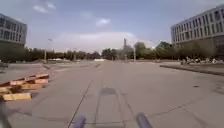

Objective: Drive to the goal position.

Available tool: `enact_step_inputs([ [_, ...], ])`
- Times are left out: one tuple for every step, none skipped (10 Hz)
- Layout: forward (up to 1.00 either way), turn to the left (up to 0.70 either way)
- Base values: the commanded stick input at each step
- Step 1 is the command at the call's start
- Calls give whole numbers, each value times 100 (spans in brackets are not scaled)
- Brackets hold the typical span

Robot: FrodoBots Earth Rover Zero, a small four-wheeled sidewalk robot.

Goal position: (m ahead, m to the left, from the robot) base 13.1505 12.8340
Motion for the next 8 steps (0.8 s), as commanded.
enact_step_inputs([
  [100,0],
  [100,0],
  [100,0],
  [100,0],
  [100,0],
  [100,0],
  [100,0],
  [100,15],
])
